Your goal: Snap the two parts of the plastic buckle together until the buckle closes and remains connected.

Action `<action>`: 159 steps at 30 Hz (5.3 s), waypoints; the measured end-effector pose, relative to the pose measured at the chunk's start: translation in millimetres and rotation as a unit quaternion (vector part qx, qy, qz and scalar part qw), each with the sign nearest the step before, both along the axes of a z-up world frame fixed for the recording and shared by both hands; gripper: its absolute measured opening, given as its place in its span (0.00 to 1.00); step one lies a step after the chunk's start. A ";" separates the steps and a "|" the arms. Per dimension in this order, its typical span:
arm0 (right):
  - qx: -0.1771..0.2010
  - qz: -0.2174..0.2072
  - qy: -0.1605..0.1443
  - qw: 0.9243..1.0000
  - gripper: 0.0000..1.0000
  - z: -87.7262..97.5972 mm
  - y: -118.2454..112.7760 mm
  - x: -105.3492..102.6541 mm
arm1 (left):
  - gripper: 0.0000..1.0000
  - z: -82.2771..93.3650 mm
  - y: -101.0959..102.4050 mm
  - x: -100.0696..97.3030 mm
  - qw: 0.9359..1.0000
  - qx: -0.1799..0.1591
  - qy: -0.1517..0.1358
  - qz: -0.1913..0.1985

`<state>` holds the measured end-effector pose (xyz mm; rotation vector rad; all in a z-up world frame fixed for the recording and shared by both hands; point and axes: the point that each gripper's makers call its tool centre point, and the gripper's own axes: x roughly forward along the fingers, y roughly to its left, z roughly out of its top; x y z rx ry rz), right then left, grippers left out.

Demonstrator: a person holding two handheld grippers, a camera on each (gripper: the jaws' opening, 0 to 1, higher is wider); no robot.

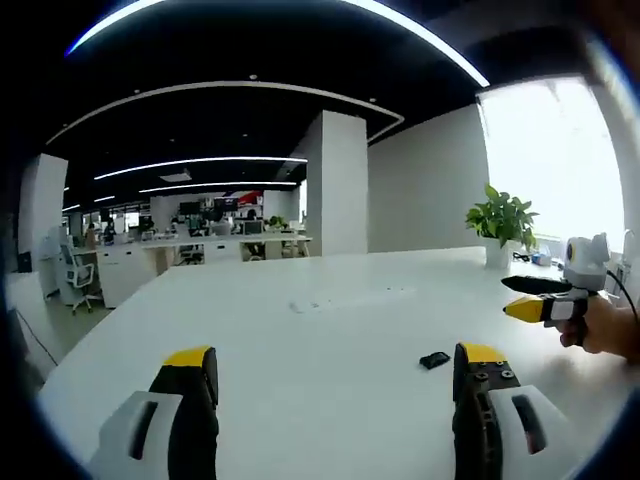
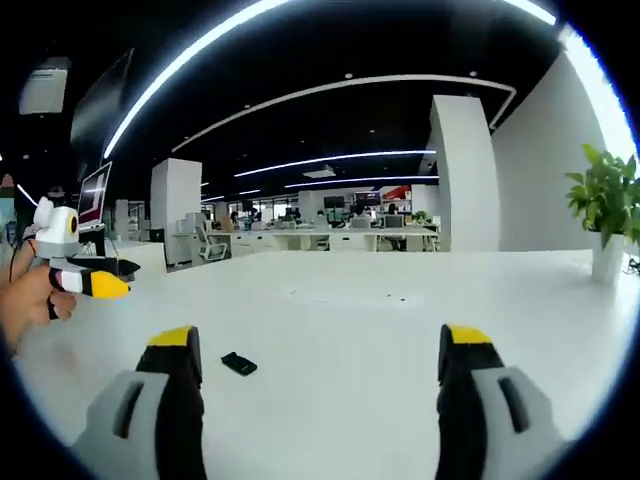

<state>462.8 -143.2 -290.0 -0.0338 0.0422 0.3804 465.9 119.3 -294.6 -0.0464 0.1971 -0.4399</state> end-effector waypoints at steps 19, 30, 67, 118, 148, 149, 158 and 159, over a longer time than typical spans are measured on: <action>-0.006 -0.024 -0.050 0.998 0.91 18.5 -20.0 -56.0 | 1.00 4.9 7.5 -57.5 1.000 0.001 -0.026 0.007; -0.006 -0.022 -0.052 0.998 0.90 18.0 -12.8 -66.6 | 1.00 3.4 12.2 -66.2 1.000 0.008 -0.028 0.005; -0.028 -0.051 -0.051 0.997 0.88 8.1 -33.7 -106.7 | 1.00 -9.2 29.9 -112.2 0.999 0.012 -0.035 0.013; 0.006 -0.050 -0.025 0.998 1.00 -18.8 -41.1 -266.6 | 1.00 -15.8 56.5 -248.3 0.999 0.014 -0.044 -0.010; -0.006 -0.055 -0.015 0.998 1.00 -31.7 -52.8 -285.2 | 1.00 -12.0 60.0 -260.4 0.999 0.010 -0.045 -0.010; -0.007 -0.055 -0.014 0.998 1.00 -31.9 -52.3 -285.4 | 1.00 -11.9 59.4 -260.8 0.999 0.010 -0.045 -0.012; -0.006 -0.053 -0.019 0.998 1.00 -29.1 -52.2 -286.8 | 1.00 -15.3 57.2 -265.0 0.999 0.014 -0.038 -0.019; -0.006 -0.053 -0.019 0.998 1.00 -29.0 -52.4 -286.6 | 1.00 -15.2 57.2 -265.2 0.999 0.013 -0.038 -0.020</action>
